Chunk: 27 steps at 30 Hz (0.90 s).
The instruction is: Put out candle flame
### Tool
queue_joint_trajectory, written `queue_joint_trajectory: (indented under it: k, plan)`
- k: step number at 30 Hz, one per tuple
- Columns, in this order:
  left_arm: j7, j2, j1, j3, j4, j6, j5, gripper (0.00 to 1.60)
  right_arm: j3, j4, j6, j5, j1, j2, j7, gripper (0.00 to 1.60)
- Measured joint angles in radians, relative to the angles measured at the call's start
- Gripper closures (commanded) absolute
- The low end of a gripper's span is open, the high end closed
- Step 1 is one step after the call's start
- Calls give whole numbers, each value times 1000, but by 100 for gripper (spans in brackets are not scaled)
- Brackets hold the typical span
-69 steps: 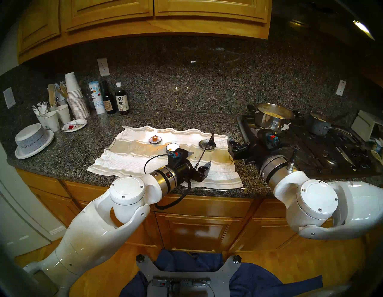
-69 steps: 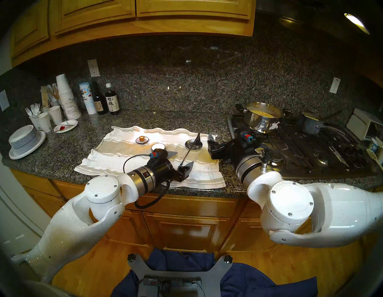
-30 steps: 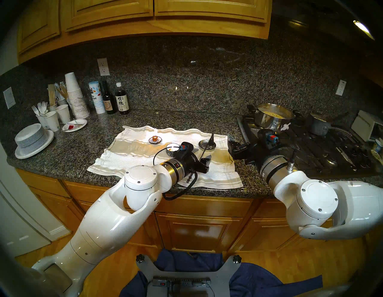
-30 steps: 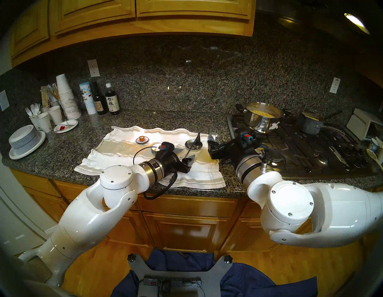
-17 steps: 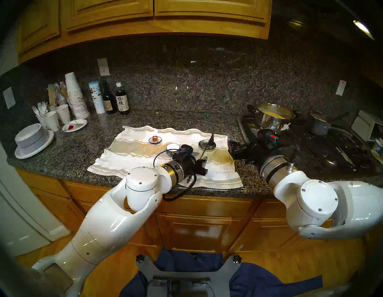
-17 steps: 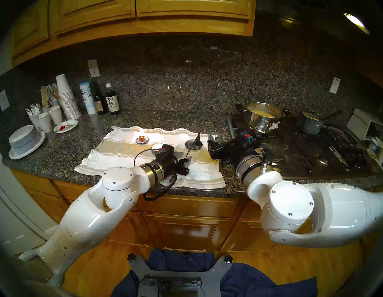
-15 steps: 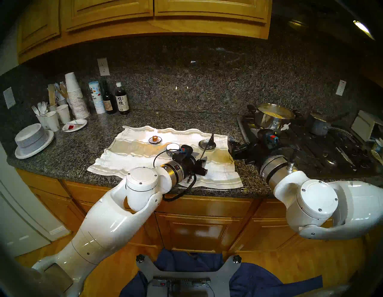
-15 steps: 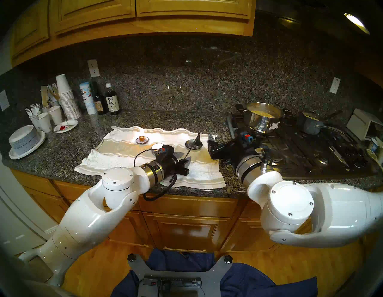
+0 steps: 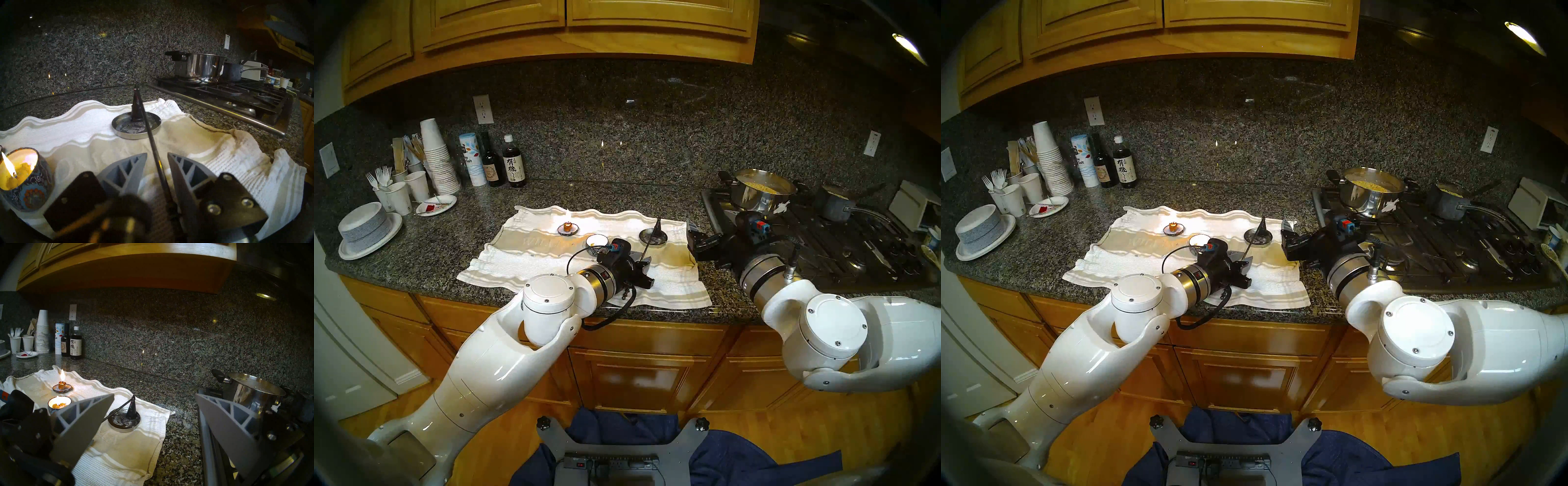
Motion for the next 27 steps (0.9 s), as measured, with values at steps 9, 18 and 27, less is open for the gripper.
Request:
queue_joint_trajectory:
  k: [9, 18, 27]
  plan:
    - [-7, 0, 0, -1, 0, 0, 9, 96, 0, 0, 0, 0, 0, 0, 0, 0]
    - [-17, 0, -1, -1, -2, 1, 21, 114, 0, 0, 0, 0, 0, 0, 0, 0]
    - [-34, 2, -5, -3, -17, 12, 28, 160, 0, 0, 0, 0, 0, 0, 0, 0]
